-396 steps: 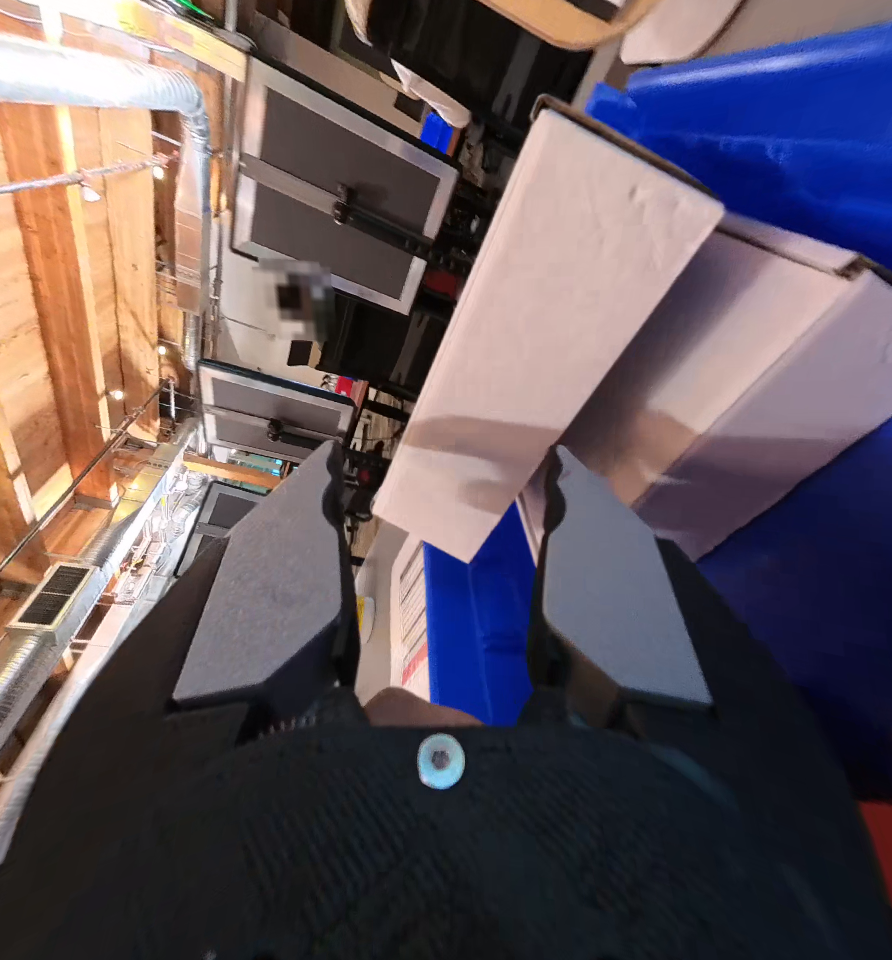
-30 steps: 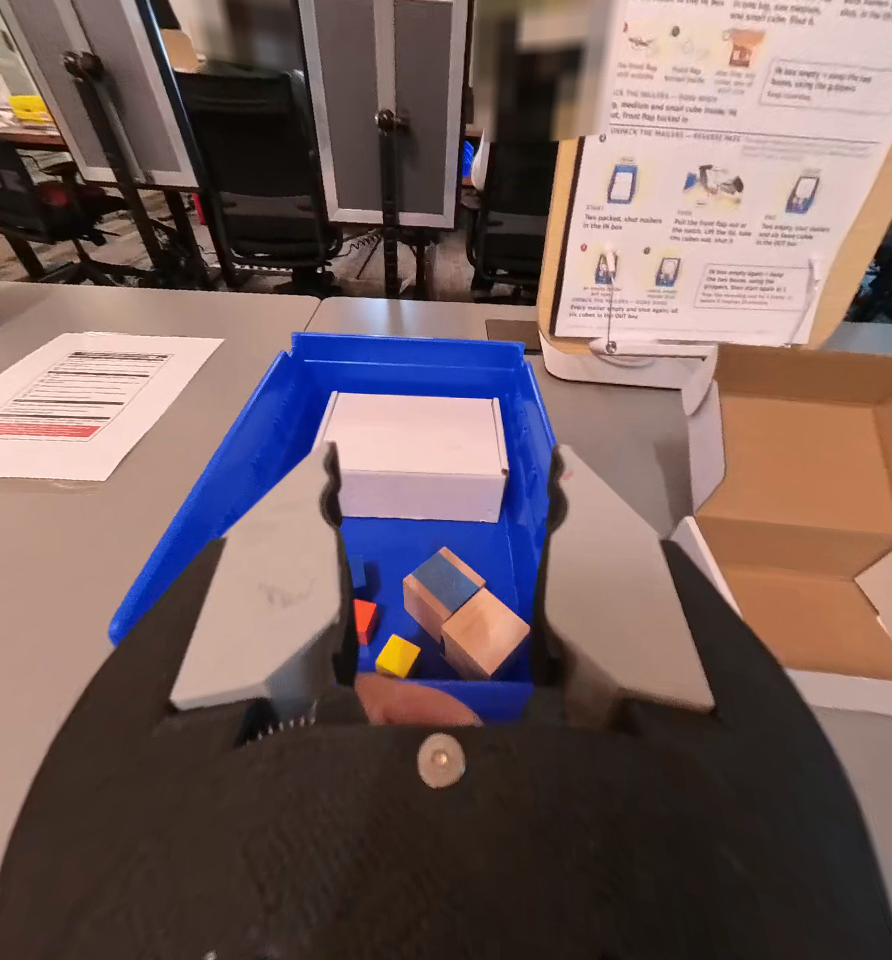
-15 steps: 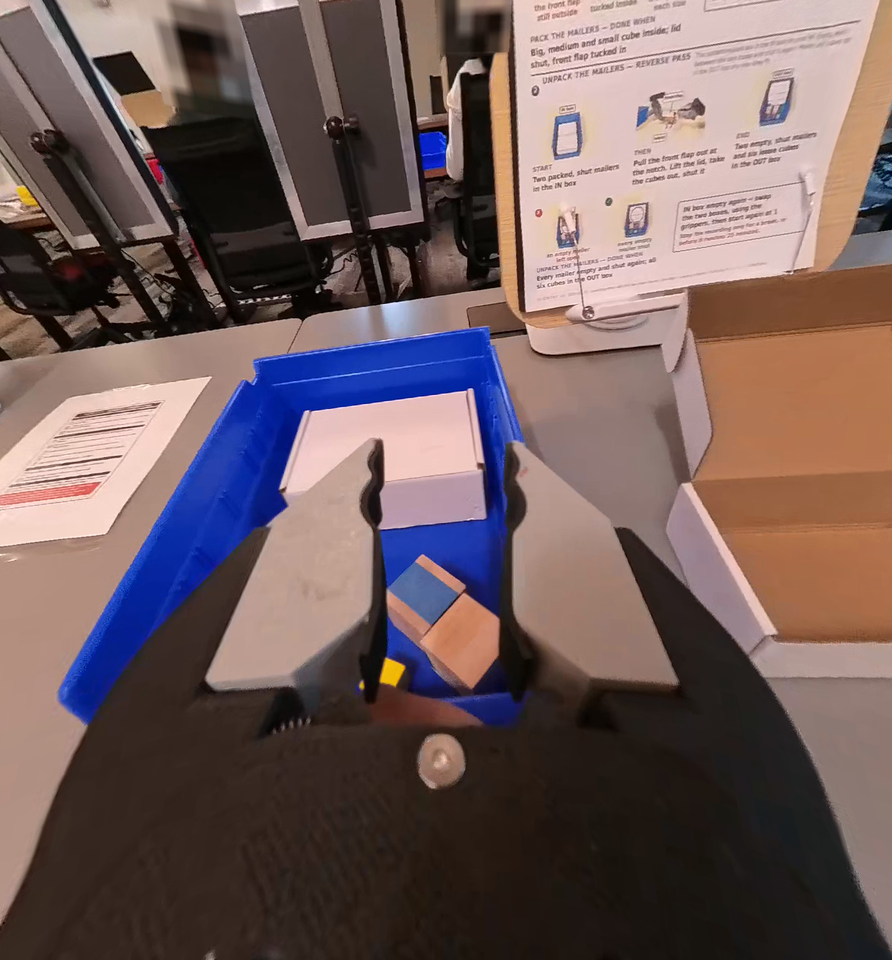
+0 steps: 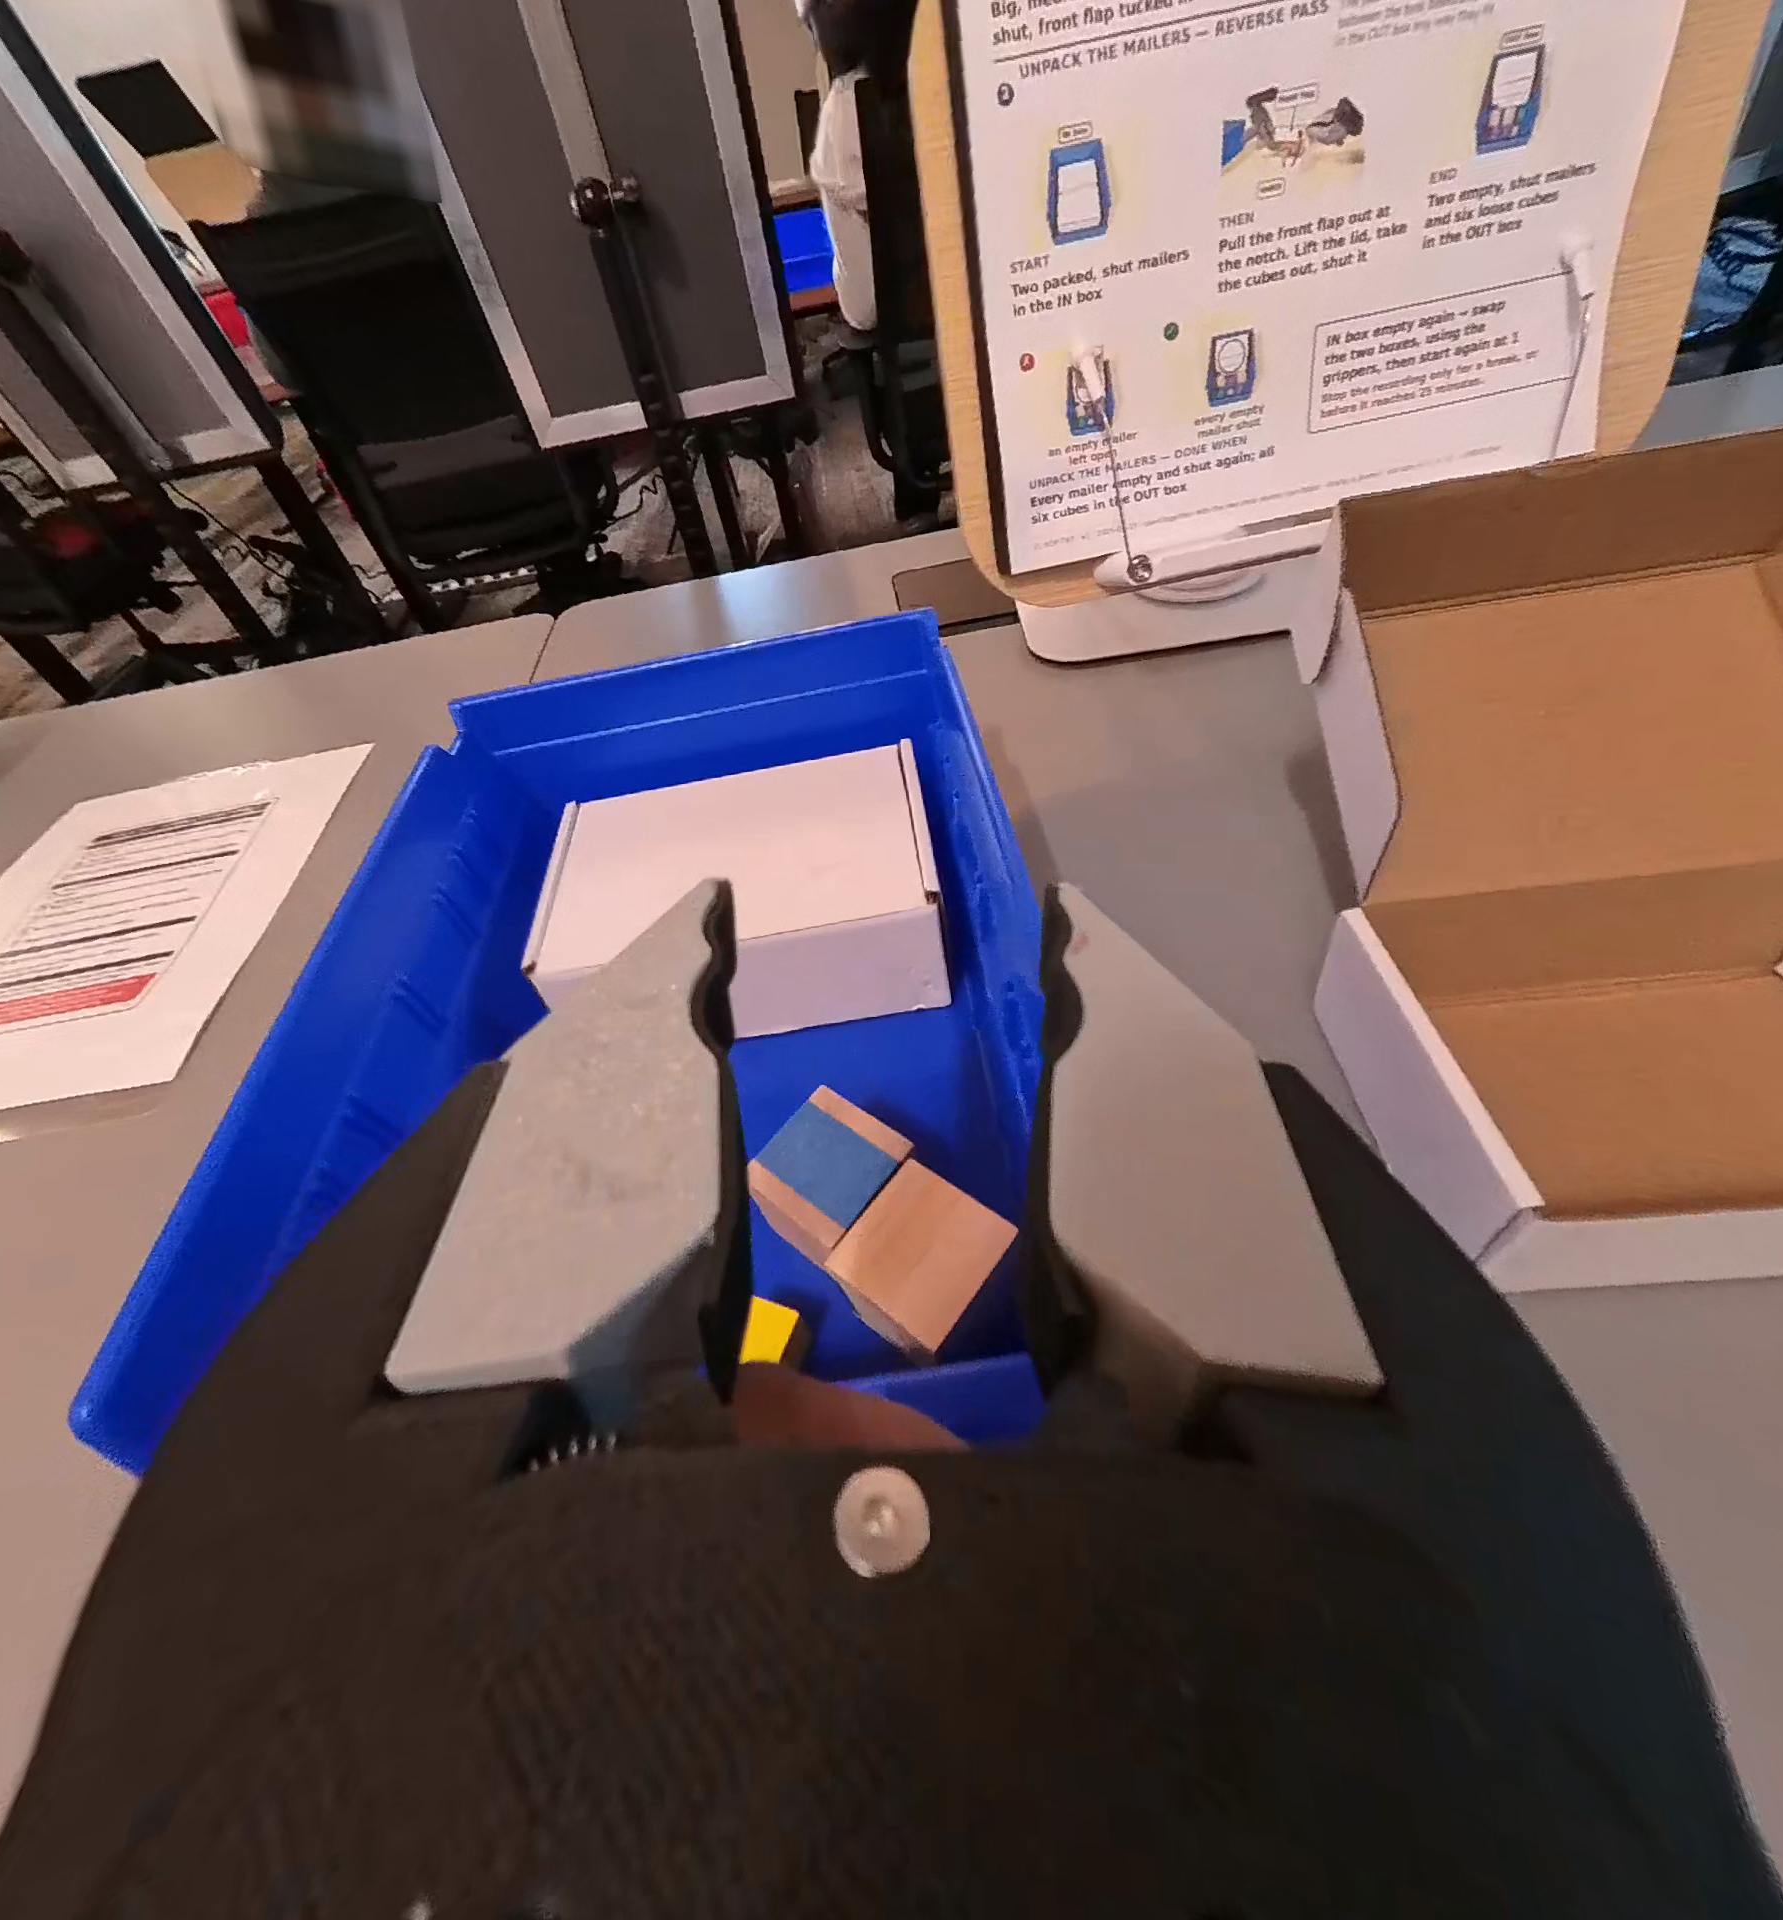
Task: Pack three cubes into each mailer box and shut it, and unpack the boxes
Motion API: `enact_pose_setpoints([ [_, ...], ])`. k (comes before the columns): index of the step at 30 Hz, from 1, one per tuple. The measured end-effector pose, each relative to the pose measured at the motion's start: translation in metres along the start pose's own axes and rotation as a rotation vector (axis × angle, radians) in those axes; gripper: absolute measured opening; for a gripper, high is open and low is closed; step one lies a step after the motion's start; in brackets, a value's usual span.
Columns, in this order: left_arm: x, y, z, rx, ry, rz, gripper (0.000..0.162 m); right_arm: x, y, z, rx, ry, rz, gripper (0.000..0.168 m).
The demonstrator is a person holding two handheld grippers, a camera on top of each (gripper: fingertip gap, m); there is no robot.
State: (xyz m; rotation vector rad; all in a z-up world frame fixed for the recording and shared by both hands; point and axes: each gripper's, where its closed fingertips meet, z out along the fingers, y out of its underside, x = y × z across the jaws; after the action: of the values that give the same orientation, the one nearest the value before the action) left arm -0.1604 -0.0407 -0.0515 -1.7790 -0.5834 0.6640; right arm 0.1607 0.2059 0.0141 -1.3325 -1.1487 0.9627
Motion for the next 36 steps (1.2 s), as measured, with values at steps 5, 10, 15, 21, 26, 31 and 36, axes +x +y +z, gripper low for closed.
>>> enact_pose_setpoints([
  [5,0.004,0.004,0.001,-0.022,0.024,0.013,0.051,-0.004,0.003,0.0,-0.02,-0.018,-0.011,0.108],
  [10,0.004,0.022,0.008,-0.106,0.012,0.063,0.051,0.003,0.006,0.0,-0.039,0.012,0.017,0.116],
  [15,0.001,0.024,0.01,-0.11,-0.005,0.054,0.059,0.005,0.001,-0.005,-0.02,0.014,0.015,0.115],
  [21,-0.016,0.014,0.009,-0.069,-0.083,-0.061,0.038,0.005,-0.001,-0.007,-0.012,0.01,0.016,0.113],
  [26,-0.034,0.023,0.011,-0.107,-0.161,-0.094,0.029,0.004,0.0,-0.006,-0.014,0.007,0.016,0.112],
  [31,-0.047,0.044,0.019,-0.213,-0.237,-0.043,0.016,-0.001,0.005,0.0,-0.037,-0.003,0.003,0.112],
  [36,-0.035,0.078,0.026,-0.401,-0.119,0.037,0.0,-0.006,0.008,0.003,-0.046,-0.014,-0.01,0.112],
])
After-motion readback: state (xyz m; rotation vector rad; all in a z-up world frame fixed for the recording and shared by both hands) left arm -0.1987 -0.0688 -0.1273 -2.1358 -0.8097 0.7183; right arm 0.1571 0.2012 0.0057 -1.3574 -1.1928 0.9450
